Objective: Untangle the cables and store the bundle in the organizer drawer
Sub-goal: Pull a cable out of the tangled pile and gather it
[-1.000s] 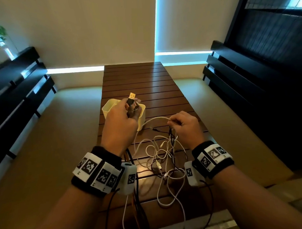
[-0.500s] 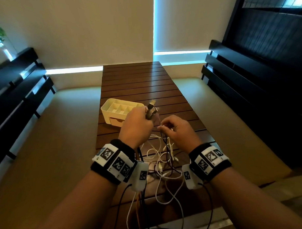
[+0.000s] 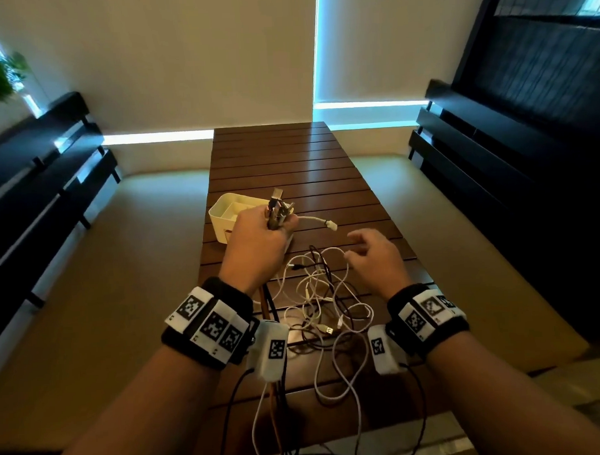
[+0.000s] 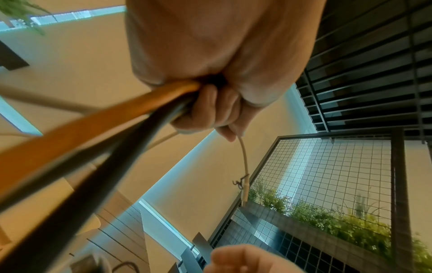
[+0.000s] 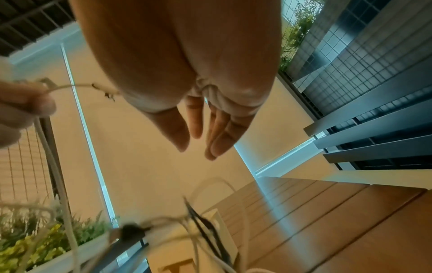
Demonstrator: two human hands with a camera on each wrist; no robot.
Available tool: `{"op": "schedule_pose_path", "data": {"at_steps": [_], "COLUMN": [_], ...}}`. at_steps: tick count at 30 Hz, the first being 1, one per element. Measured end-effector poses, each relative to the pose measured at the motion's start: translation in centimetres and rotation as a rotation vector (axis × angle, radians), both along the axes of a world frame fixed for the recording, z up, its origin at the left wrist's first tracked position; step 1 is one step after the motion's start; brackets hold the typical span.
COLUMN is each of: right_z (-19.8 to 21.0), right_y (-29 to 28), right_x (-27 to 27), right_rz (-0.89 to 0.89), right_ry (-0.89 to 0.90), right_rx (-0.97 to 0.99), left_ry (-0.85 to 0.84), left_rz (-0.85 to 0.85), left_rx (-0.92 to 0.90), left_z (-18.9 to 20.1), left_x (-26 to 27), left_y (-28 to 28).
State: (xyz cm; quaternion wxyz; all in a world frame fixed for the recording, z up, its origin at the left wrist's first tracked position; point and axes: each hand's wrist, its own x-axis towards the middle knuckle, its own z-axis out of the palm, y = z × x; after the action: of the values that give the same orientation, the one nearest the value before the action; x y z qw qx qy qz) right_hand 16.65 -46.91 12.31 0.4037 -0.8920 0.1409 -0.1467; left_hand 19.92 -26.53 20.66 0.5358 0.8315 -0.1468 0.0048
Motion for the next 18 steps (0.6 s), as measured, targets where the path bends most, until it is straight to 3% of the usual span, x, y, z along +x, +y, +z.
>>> {"op": "schedule_pose_path", "data": {"at_steps": [5, 9, 12, 18], "right_z": [4.3, 6.3, 6.3, 6.0], "right_y": [1.6, 3.4, 3.9, 4.1], "right_x": [-1.2, -1.9, -2.7, -6.5], "right_rz": [0.130, 0.316, 0.333, 0.432], "right_ry": [-0.320, -0.380, -0.298, 0.172], "right_rx": [0.038, -0.097, -0.134, 0.183], "left_ry": [0.031, 0.035, 0.022, 0.025], "left_rz": [-0.037, -0.118, -0.171, -0.127], "left_rx": [0.034, 0.058, 0.046, -0.071], "left_z": [0.1, 0.1, 0.2, -0.8], "left_x": [-0.2, -0.7, -1.0, -0.3], "left_y": [0.2, -0.1, 0.1, 1.7]}}
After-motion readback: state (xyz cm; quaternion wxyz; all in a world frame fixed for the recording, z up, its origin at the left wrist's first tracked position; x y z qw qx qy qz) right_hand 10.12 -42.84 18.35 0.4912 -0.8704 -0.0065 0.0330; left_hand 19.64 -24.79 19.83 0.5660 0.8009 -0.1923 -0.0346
